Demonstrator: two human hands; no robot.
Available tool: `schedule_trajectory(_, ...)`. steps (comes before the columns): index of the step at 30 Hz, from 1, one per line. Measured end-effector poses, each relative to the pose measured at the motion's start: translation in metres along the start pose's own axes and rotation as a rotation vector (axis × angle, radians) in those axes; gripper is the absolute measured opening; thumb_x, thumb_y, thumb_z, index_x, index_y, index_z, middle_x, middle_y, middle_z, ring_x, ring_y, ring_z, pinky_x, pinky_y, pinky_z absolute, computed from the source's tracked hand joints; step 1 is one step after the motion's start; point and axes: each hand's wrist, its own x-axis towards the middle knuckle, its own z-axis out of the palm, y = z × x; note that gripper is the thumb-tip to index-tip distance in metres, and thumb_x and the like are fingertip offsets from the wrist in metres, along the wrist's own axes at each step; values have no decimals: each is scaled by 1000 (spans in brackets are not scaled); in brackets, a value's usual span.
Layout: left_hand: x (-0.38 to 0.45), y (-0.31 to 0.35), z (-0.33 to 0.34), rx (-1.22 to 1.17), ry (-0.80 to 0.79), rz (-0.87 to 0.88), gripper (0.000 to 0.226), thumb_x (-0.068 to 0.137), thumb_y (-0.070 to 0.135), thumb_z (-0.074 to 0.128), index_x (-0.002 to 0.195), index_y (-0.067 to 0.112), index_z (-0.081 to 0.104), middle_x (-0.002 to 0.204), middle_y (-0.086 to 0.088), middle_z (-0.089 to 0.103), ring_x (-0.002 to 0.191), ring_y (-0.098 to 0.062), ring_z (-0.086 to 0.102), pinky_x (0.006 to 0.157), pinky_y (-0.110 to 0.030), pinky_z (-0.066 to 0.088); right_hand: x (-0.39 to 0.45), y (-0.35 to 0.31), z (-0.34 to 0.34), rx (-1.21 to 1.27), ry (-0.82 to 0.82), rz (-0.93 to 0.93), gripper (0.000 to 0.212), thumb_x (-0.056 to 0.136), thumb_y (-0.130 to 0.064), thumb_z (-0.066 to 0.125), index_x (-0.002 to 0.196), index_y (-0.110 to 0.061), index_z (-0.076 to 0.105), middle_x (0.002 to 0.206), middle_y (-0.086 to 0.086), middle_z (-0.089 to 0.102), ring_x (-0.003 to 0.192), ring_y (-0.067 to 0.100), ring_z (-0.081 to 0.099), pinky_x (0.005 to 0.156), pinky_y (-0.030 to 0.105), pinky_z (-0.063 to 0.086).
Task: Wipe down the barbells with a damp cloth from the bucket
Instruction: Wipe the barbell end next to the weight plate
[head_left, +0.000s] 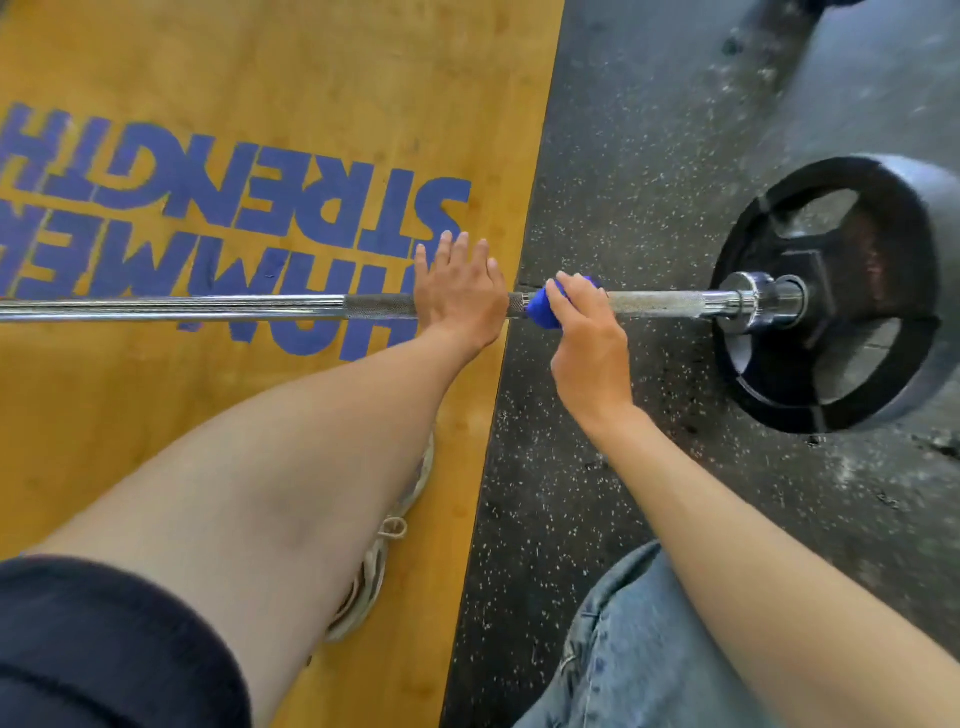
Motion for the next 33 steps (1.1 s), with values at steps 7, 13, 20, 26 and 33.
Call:
schedule_trajectory(7, 46, 3, -13, -20, -23, -9, 53, 109, 38, 15, 158, 25, 34, 166, -1, 29, 157, -21, 13, 126, -49, -1, 53, 38, -10, -48, 68, 76, 58, 81, 24, 54, 133, 0, 62, 140, 15, 59, 131, 36, 53, 116, 49, 39)
schedule_trajectory(13, 85, 3, -28, -59, -51, -5, 53, 109, 37, 16, 156, 22, 36, 166, -1, 29, 157, -22, 14, 126, -51, -1, 81, 24, 7, -30, -33, -117, 67, 80, 24, 57, 142, -4, 56, 149, 10, 52, 141, 31, 45, 116, 42, 38)
schedule_trajectory(20, 131, 4, -41, -84, -97, 0, 54, 109, 37, 14, 154, 21, 39, 166, 1, 30, 157, -21, 14, 126, -52, 0, 126, 5, 24, 11, -26, -77, 68, 79, 27, 55, 142, -1, 55, 149, 11, 52, 143, 33, 42, 120, 47, 34)
schedule_trajectory(26, 172, 5, -47, -104, -95, -3, 55, 108, 38, 13, 154, 20, 38, 165, 0, 32, 156, -21, 15, 126, -52, 2, 169, 19, 24, -8, 80, 137, 59, 85, 21, 53, 138, -4, 60, 146, 10, 55, 140, 29, 46, 116, 45, 40)
schedule_trajectory(33, 208, 2, -55, -125, -93, -13, 57, 108, 40, 15, 154, 18, 40, 163, -3, 35, 156, -22, 18, 126, -53, 3, 214, 36, 17, 7, 37, 153, 61, 84, 17, 53, 138, -10, 62, 143, 5, 58, 133, 24, 52, 115, 36, 39)
